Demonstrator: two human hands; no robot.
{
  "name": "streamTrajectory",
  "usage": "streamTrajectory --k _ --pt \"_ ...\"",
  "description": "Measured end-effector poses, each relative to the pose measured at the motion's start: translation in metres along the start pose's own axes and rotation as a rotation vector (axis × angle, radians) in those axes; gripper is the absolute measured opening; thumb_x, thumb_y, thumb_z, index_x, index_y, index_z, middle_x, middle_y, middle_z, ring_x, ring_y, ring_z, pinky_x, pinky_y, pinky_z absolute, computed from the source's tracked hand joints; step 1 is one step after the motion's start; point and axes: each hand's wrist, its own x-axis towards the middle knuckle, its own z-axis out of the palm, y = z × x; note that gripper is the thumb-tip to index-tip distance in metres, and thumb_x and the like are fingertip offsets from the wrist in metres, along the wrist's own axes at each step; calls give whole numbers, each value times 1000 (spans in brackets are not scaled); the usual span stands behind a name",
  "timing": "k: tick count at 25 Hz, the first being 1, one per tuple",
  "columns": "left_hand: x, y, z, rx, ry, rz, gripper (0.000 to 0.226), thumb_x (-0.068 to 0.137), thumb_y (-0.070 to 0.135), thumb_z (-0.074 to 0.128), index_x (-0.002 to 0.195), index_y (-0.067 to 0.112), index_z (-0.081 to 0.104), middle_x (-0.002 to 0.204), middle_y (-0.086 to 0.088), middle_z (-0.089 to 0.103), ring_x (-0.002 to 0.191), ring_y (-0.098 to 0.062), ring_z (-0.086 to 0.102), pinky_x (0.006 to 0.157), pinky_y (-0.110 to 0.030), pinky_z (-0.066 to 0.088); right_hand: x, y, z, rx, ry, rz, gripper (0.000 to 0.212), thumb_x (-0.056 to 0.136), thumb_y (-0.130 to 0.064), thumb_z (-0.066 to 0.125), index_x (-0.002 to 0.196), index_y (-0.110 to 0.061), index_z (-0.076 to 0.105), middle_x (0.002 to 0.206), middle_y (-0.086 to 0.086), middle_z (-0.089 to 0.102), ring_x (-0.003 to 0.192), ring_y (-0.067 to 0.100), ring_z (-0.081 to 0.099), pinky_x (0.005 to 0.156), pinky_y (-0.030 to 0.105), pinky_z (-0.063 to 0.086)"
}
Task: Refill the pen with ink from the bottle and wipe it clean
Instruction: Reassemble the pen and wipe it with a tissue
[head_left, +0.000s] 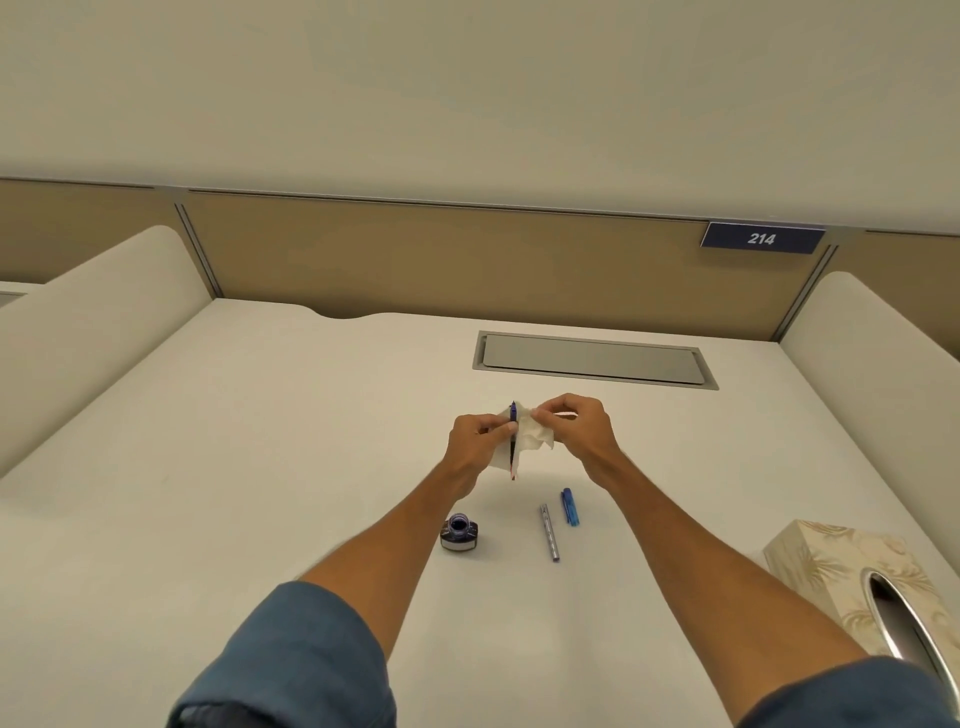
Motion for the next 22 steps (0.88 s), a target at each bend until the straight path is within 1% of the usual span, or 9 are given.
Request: streamTrajectory --k 3,7,10,12,15,18,19,20,22 --pt "4 0 -3 -57 41 8 23 86 7 68 104 -6 71 92 -13 68 83 -22 59 72 -28 49 1 0 7 97 -82 14 10 88 -12 65 93 -4 71 93 9 68 89 25 65 68 22 55" --pt "5 -1 -7 -76 60 27 24 80 6 75 101 -3 72 89 -14 70 79 -23 62 68 -27 50 0 1 11 55 -128 -3 8 87 -8 66 94 -9 71 90 6 69 86 21 66 71 21 55" --pt "5 0 -10 -101 68 40 17 74 6 80 90 5 72 88 -20 70 76 -28 63 71 -37 55 -1 1 12 85 -108 -11 12 85 -4 68 96 -6 68 97 11 70 88 23 67 75 25 56" --pt "2 2 -11 -104 79 52 24 70 7 83 82 10 63 86 -26 70 71 -30 63 68 -40 54 -1 1 13 89 -94 -17 12 84 -3 69 96 -5 67 98 11 71 89 23 68 77 24 56" --pt "-1 3 -15 -132 80 15 51 65 13 88 97 14 48 90 -23 68 74 -29 64 59 -34 54 -2 0 15 80 -85 -12 12 84 -1 69 94 -6 66 96 10 70 87 21 67 76 22 55" --pt "2 1 -18 -98 15 -16 68 66 20 88 123 20 51 101 -14 66 86 -27 65 64 -31 57 -3 0 17 94 -96 -4 13 83 2 68 93 -6 66 95 10 69 86 23 67 76 25 57" --pt "3 0 -18 -93 -21 -18 65 68 21 86 125 19 55 100 -13 67 85 -26 65 66 -31 58 -3 -1 18 96 -98 -7 13 83 2 69 92 -5 65 94 10 69 86 23 67 76 26 57" --pt "4 -1 -18 -93 -55 -11 55 71 20 85 120 14 62 97 -12 68 81 -24 65 65 -28 57 -4 -1 19 99 -97 -11 12 82 2 69 92 -5 65 92 10 69 85 23 67 76 26 57" --pt "3 0 -18 -65 -76 0 33 76 17 80 104 3 69 86 -8 67 71 -18 61 58 -22 53 -4 0 22 100 -78 -14 11 82 0 71 89 -6 66 88 9 69 82 22 67 74 24 57"
